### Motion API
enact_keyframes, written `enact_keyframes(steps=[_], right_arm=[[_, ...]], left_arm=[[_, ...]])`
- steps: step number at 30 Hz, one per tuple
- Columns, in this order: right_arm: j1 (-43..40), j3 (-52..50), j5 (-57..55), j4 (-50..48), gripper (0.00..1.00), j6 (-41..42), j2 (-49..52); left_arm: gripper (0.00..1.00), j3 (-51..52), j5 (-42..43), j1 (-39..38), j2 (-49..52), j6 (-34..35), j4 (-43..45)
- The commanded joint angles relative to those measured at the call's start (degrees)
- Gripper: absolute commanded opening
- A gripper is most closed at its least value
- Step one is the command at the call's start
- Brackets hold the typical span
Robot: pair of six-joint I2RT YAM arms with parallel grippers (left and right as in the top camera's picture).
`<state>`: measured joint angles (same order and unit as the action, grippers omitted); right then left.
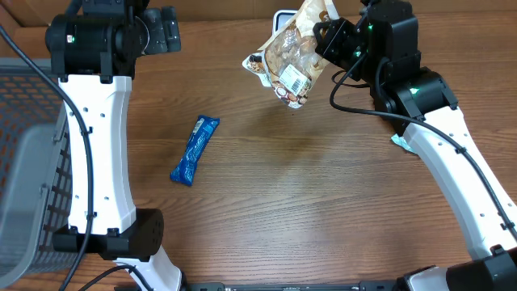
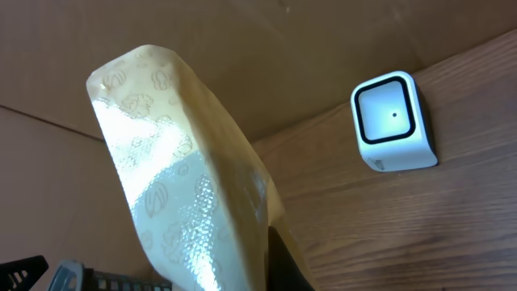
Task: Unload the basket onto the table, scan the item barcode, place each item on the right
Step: 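Lift the clear snack packet with the right gripper to the scanner, then hold the clear packet before the scanner, turning it with the right gripper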
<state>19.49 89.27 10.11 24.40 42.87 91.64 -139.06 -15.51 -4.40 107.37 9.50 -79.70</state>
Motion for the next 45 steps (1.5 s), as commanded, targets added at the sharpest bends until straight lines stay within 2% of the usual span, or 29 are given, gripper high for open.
enact_keyframes(steps=[1,4,11,20,26,31,34,37,41,45], right_arm=[[-0.3,0.5,-2.7,-1.2,0.04,-1.8,-1.2],[-0.3,0.5,-5.3,-2.3,0.04,-6.8,-1.2],[0.3,0.4,-10.1,-9.5,0.04,-36.6,1.5],[0.8,0.4,-9.8,-23.8,0.04,-61.0,11.8],[0.7,0.4,3.2,-35.5,0.04,-71.6,17.9],[0.7,0.4,2.9,-42.0,0.04,-71.3,21.9],[0.7,0.4,-2.0,-43.2,0.04,-71.2,22.7],[0.7,0.4,-12.0,-45.5,0.04,-67.9,22.8],[0.7,0.4,-32.0,-49.9,0.04,-60.5,22.9],[0.7,0.4,-34.1,-52.3,0.04,-60.7,23.0]], left_arm=[[1.0,-0.1,-0.5,-0.1,0.2,0.4,0.2],[1.0,-0.1,-0.5,-0.1,0.2,0.4,0.2],[1.0,-0.1,-0.5,-0.1,0.2,0.4,0.2],[1.0,-0.1,-0.5,-0.1,0.2,0.4,0.2],[1.0,-0.1,-0.5,-0.1,0.2,0.4,0.2],[1.0,-0.1,-0.5,-0.1,0.2,0.4,0.2],[1.0,-0.1,-0.5,-0.1,0.2,0.4,0.2],[1.0,-0.1,-0.5,-0.1,0.2,0.4,0.2],[1.0,-0.1,-0.5,-0.1,0.2,0.4,0.2],[1.0,-0.1,-0.5,-0.1,0.2,0.4,0.2]])
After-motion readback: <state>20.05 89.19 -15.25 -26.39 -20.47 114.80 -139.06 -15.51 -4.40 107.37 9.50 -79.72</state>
